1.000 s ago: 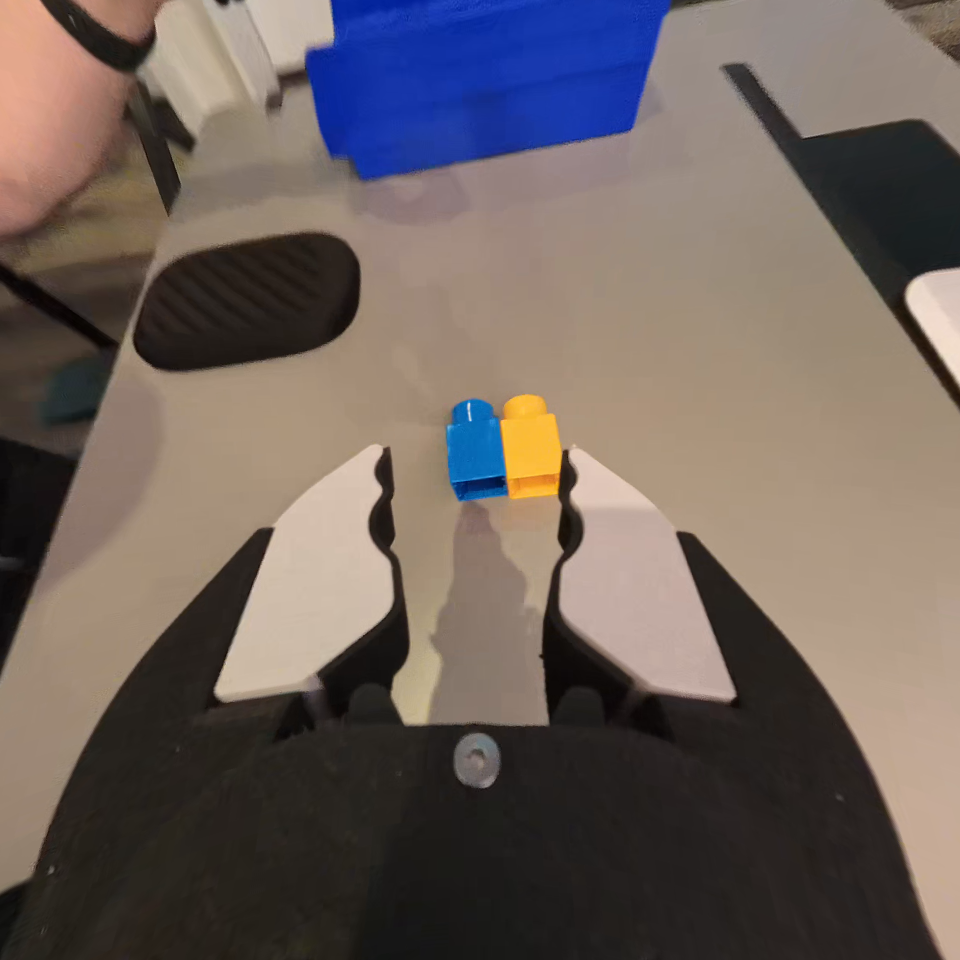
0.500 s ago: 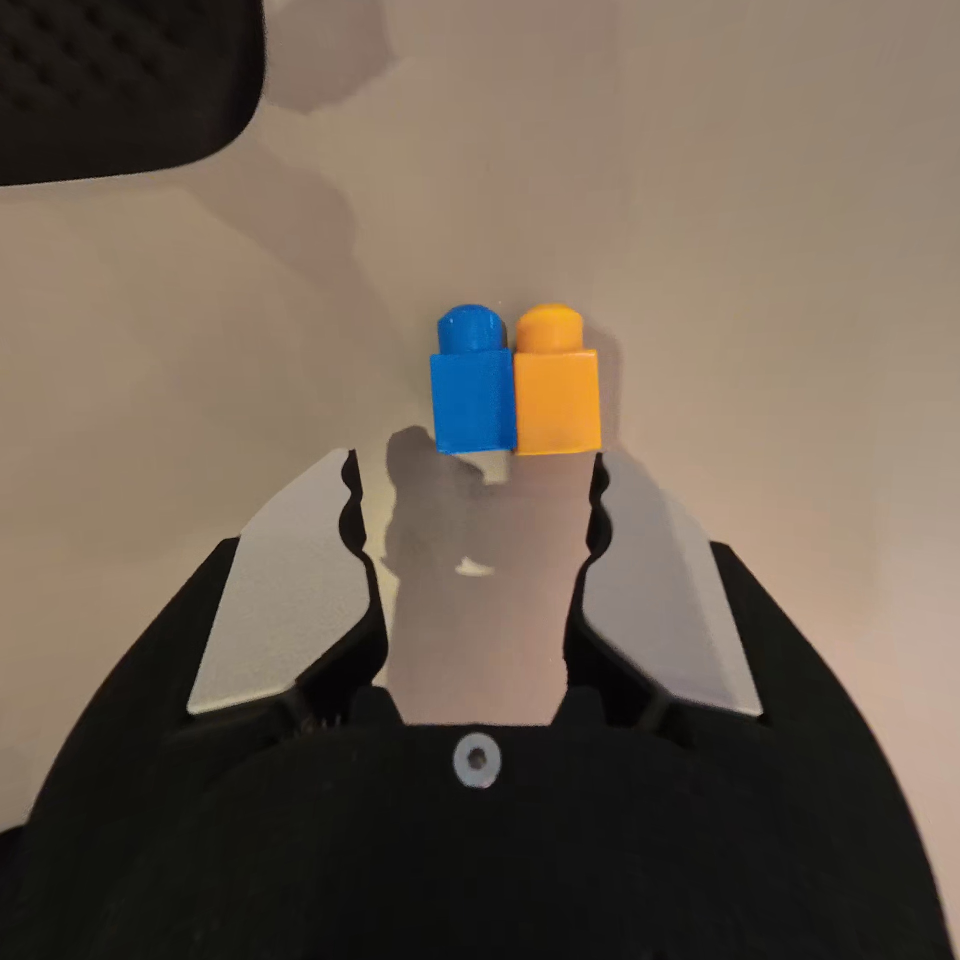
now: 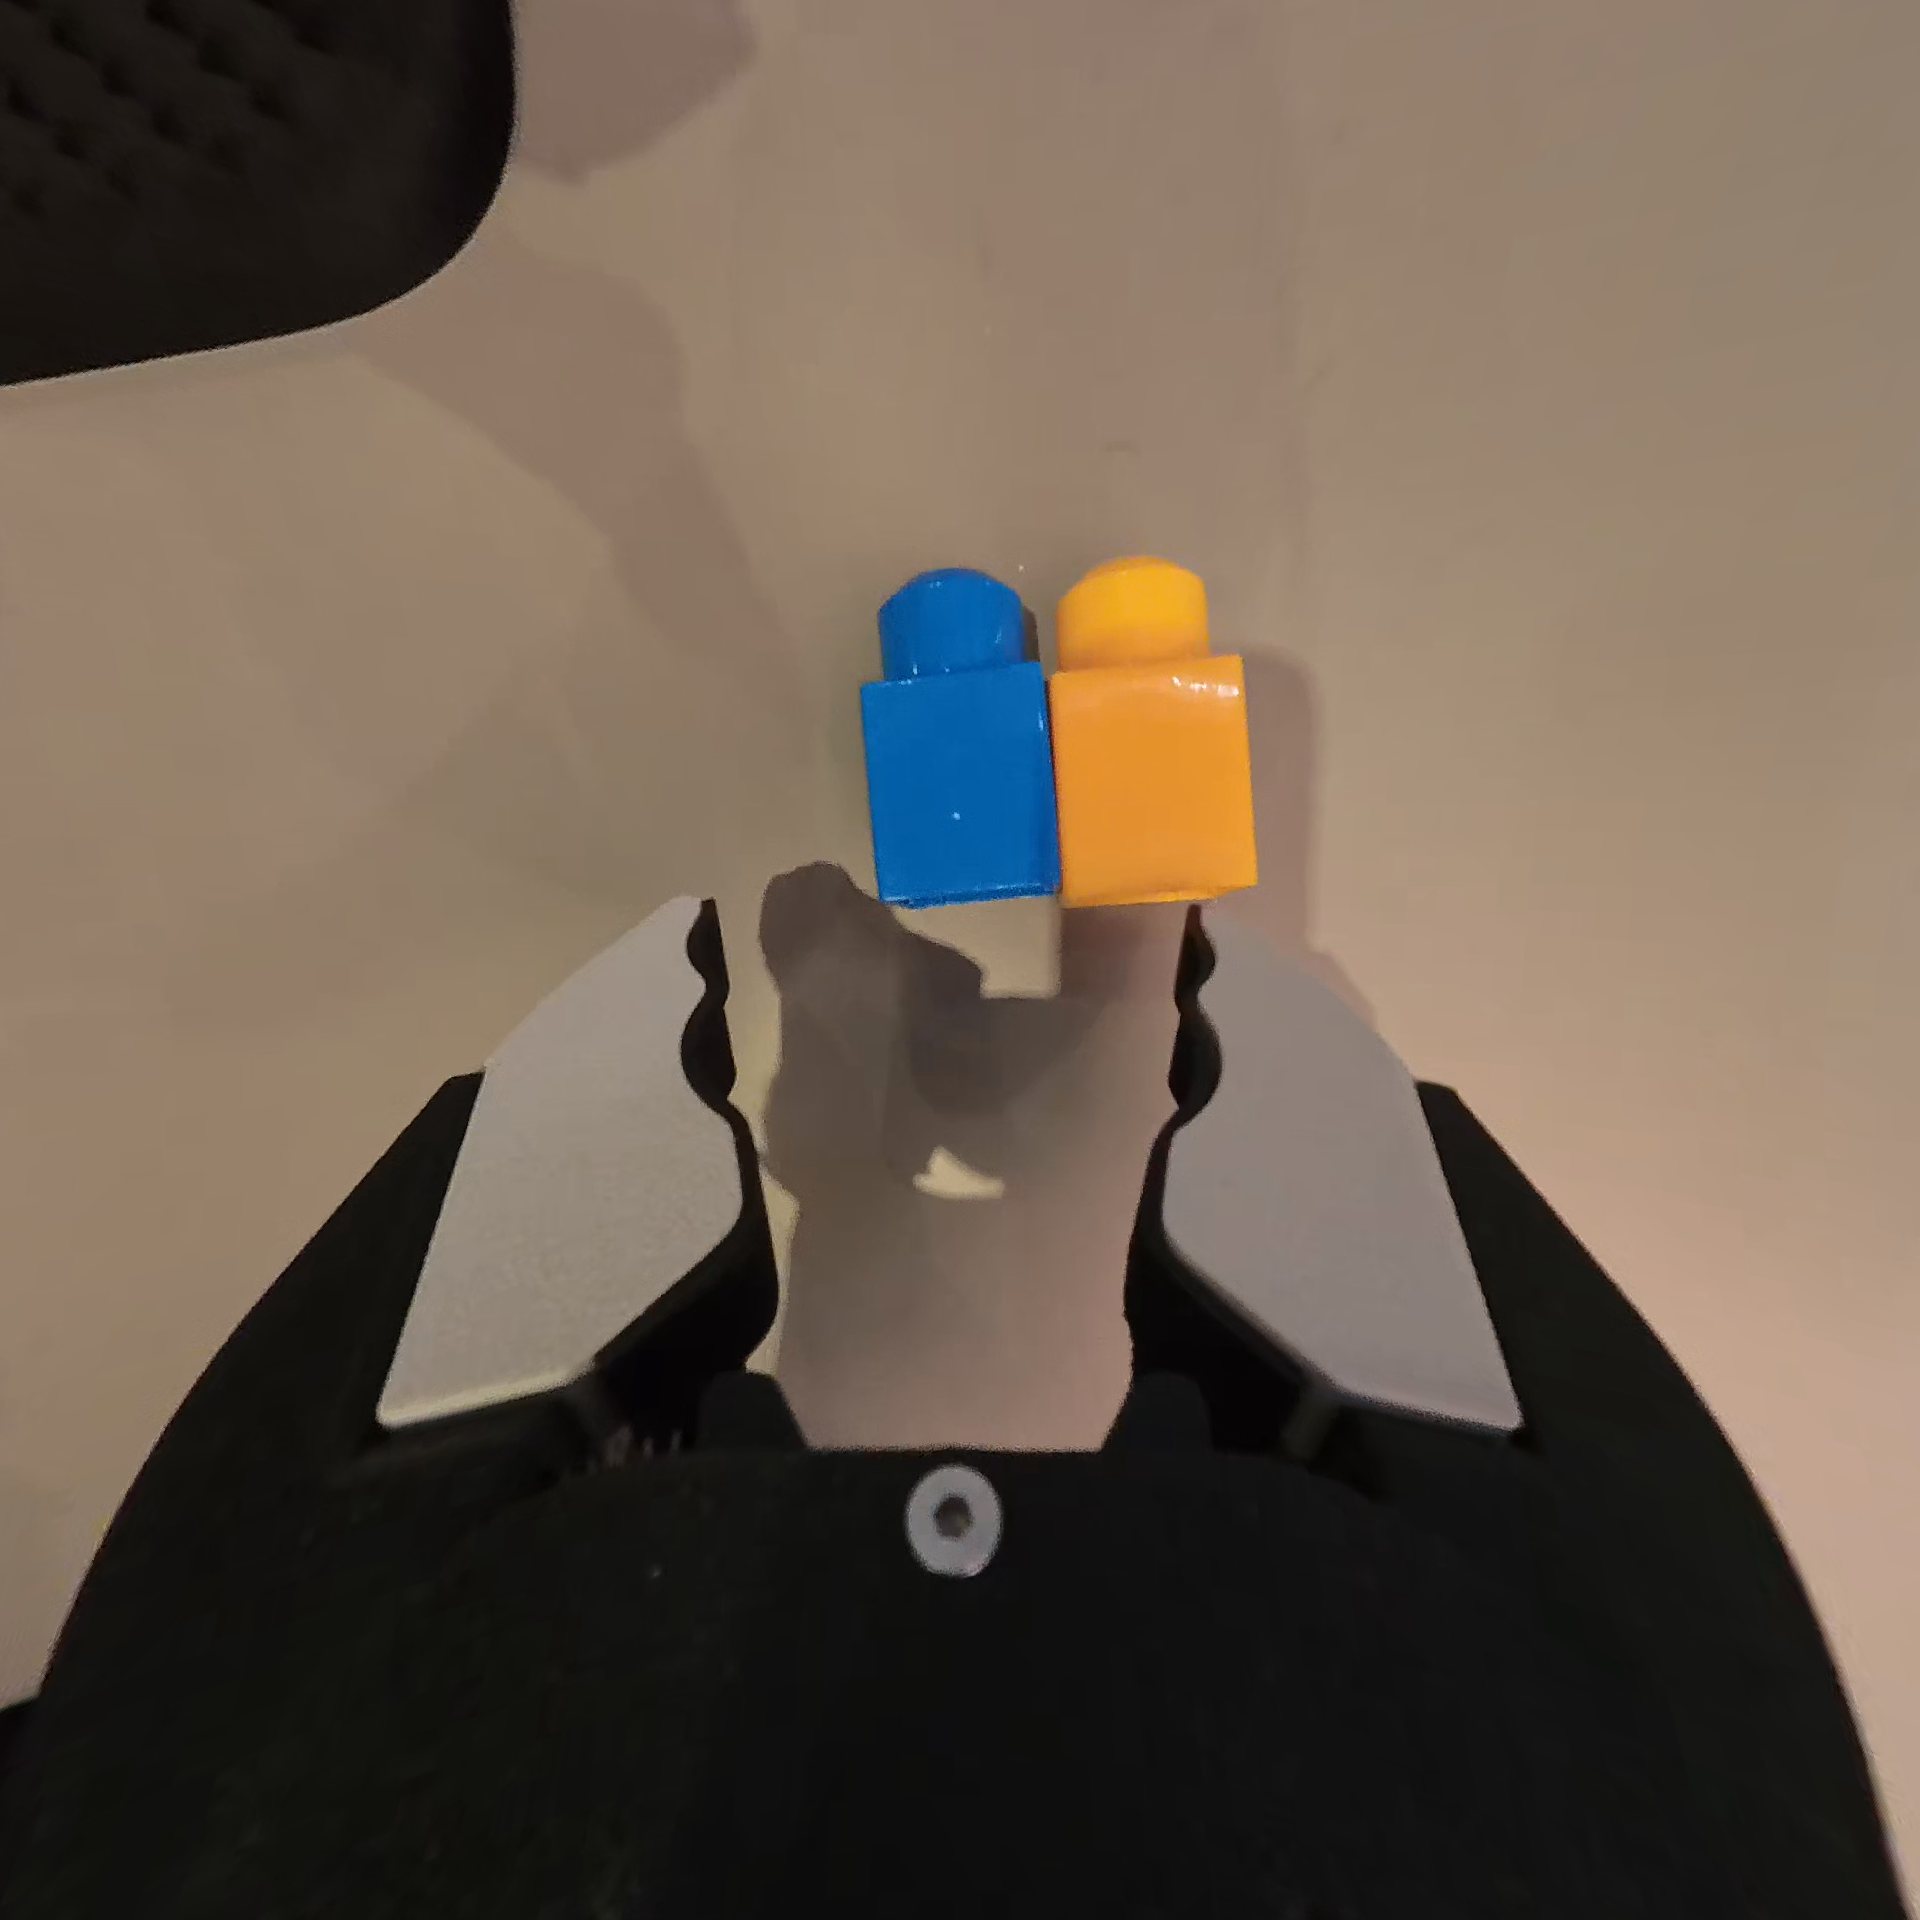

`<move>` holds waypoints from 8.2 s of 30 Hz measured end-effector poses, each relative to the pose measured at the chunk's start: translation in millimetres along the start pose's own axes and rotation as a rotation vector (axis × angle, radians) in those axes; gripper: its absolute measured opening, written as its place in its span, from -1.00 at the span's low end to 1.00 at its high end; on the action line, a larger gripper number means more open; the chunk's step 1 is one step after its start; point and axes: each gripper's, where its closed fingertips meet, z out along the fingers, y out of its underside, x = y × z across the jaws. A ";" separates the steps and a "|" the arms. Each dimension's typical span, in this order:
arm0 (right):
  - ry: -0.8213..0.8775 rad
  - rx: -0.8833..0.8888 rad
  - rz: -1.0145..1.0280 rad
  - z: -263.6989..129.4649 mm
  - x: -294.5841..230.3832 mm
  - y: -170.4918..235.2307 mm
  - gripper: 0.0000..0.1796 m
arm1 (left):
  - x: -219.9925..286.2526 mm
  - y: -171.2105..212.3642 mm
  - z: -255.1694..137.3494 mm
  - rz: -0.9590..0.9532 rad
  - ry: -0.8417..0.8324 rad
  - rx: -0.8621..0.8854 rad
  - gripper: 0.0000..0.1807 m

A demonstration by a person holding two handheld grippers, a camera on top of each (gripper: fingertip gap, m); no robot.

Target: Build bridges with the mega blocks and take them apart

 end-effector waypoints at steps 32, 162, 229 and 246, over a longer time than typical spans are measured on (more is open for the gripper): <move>0.108 -0.139 -0.093 10.8 19.7 -21.4 0.05 | 5.8 20.5 5.1 -0.054 0.023 -0.037 -0.62; 0.663 0.043 -0.477 -87.4 42.3 -25.7 -0.18 | -5.3 25.9 186.5 -0.626 0.328 -0.194 -0.62; 0.800 0.176 -0.468 -104.2 48.5 -44.9 -0.15 | -18.3 1.1 170.6 -0.555 0.244 -0.143 -0.41; 0.796 0.150 -0.506 -96.5 44.2 -44.8 -0.15 | -6.5 10.6 171.1 -0.565 0.301 -0.187 -0.63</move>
